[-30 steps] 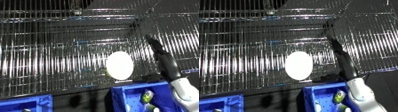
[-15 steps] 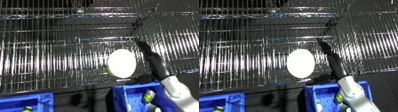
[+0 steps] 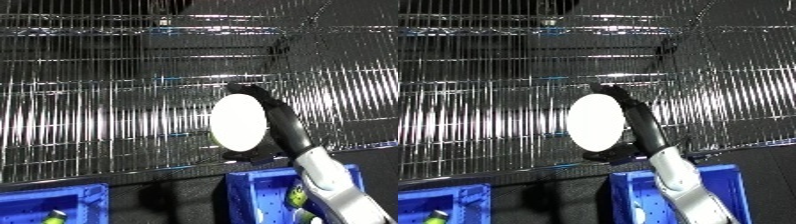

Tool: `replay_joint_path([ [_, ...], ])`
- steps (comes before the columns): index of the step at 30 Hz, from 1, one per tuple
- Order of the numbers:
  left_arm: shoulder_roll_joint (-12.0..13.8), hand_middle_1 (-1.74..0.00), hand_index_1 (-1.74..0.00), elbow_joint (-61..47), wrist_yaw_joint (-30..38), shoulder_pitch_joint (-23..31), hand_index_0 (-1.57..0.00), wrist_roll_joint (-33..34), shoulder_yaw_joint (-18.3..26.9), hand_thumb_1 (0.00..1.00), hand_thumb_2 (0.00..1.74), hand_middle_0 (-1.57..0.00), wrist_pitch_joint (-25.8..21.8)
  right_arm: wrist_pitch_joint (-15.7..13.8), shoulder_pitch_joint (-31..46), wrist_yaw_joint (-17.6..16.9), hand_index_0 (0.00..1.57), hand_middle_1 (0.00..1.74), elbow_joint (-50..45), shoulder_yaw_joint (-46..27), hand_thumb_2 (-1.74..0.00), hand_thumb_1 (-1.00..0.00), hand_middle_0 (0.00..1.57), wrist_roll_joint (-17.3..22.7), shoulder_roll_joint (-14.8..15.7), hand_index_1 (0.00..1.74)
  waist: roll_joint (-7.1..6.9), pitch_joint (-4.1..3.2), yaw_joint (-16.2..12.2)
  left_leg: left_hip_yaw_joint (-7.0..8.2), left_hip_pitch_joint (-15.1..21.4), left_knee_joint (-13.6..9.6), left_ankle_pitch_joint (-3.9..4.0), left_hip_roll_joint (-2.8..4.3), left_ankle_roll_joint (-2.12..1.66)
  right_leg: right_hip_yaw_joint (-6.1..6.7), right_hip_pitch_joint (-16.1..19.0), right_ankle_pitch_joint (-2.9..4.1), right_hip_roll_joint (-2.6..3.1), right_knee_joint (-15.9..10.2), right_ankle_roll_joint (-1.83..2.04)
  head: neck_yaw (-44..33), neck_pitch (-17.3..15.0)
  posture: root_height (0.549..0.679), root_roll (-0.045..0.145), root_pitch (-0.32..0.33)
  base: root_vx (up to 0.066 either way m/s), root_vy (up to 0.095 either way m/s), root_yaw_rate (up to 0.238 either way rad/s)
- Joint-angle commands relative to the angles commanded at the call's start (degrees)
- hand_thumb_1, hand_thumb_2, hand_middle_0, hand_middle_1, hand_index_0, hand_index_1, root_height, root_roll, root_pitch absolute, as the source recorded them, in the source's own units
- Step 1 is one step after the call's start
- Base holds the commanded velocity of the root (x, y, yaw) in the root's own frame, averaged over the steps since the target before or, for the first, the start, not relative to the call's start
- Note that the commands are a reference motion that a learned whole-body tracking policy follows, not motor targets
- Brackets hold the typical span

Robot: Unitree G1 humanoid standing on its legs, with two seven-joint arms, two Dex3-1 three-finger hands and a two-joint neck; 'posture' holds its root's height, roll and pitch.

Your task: Pick up the object and place it into the box

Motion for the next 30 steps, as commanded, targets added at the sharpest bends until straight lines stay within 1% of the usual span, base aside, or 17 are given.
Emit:
replay_joint_path([
  [7,-0.2,0.00,0.00,-0.1,0.1,0.2,0.00,0.0,0.1,0.00,0.00,0.00,-0.1,0.2,0.8,-0.8,1.33,1.48,-0.5,-0.3,-1.48,-0.85,1.33,0.2,0.4,1.48,0.07,0.00,-0.2,0.19,0.2,-0.3,0.16,-0.04,-0.02,0.18,0.0,0.00,0.00,-0.1,-0.02,-0.2,0.2,0.645,0.066,0.163,-0.003,0.009,-0.004],
  [12,-0.4,0.00,0.00,0.1,0.4,0.3,0.00,-0.2,0.4,0.00,0.00,0.00,-0.3,-1.2,2.4,-2.1,1.33,1.48,-1.8,-1.4,-1.48,-0.85,1.33,-0.3,-0.3,1.48,-0.20,0.00,-0.8,0.54,0.4,-0.5,0.19,0.27,-0.09,0.41,0.1,0.13,0.19,-0.3,0.05,-1.1,1.1,0.645,0.065,0.164,-0.027,0.002,-0.060],
  [16,-0.8,0.00,0.00,0.6,1.0,0.5,0.00,-0.6,1.0,0.00,0.00,0.00,-0.7,-2.8,4.5,-3.5,1.33,1.48,-5.5,-3.1,-1.48,-0.85,1.33,-1.8,-1.3,1.48,-0.69,0.00,-1.9,0.97,0.8,-0.6,0.08,0.61,-0.14,0.89,0.2,0.26,0.56,-0.6,0.19,-2.9,2.2,0.646,0.064,0.164,-0.029,0.013,-0.125],
  [19,-1.1,0.00,0.00,1.2,1.5,0.7,0.00,-1.0,2.0,0.00,0.00,0.00,-1.0,-4.0,7.0,-4.5,1.33,1.48,-9.9,-5.2,-1.48,-0.85,1.33,-2.7,-2.3,1.48,-1.25,0.00,-3.0,1.49,1.1,-0.6,-0.05,1.02,-0.19,1.39,0.3,0.45,0.92,-1.0,0.35,-4.5,3.3,0.646,0.062,0.163,-0.034,0.021,-0.199],
  [23,-1.5,0.00,0.00,1.9,2.1,0.9,0.00,-1.9,3.6,0.00,0.00,0.00,-1.3,-5.3,11.3,-5.8,1.33,1.48,-17.1,-8.9,-1.48,-0.85,1.33,-4.3,-3.7,1.48,-2.09,0.00,-4.9,2.37,1.3,-0.3,-0.35,1.69,-0.31,2.17,0.3,0.68,1.44,-1.3,0.59,-7.8,4.9,0.646,0.061,0.164,-0.041,0.030,-0.231],
  [25,-1.7,0.00,0.00,2.2,2.4,1.1,0.00,-2.2,4.5,0.00,0.00,0.00,-1.5,-5.6,14.1,-6.4,1.33,1.48,-20.4,-10.9,-1.48,-0.85,1.33,-4.9,-4.4,1.48,-2.49,0.00,-5.9,2.80,1.5,-0.1,-0.55,1.98,-0.34,2.57,0.2,0.72,1.66,-1.3,0.66,-10.3,6.2,0.646,0.060,0.163,-0.033,0.032,-0.211],
  [27,-2.0,0.00,0.00,2.5,2.6,1.5,0.00,-2.3,5.4,0.00,0.00,0.00,-1.8,-6.0,17.4,-7.1,1.33,1.48,-23.0,-13.1,-1.48,-0.85,1.33,-5.3,-5.3,1.48,-2.85,0.00,-6.8,3.21,1.6,0.0,-0.71,2.21,-0.33,2.95,0.1,0.79,1.86,-1.3,0.74,-11.7,7.2,0.646,0.060,0.163,-0.029,0.026,-0.193],
  [30,-2.1,0.00,0.00,2.8,2.9,2.2,0.00,-2.7,6.7,0.00,0.00,0.00,-2.3,-7.3,23.2,-9.3,1.33,1.48,-26.0,-16.7,-1.48,-0.85,1.33,-5.9,-6.4,1.48,-3.37,0.00,-8.3,3.93,1.8,0.1,-0.94,2.51,-0.28,3.54,0.0,1.03,2.26,-1.6,0.91,-12.9,8.3,0.646,0.059,0.166,-0.037,0.021,-0.194],
])
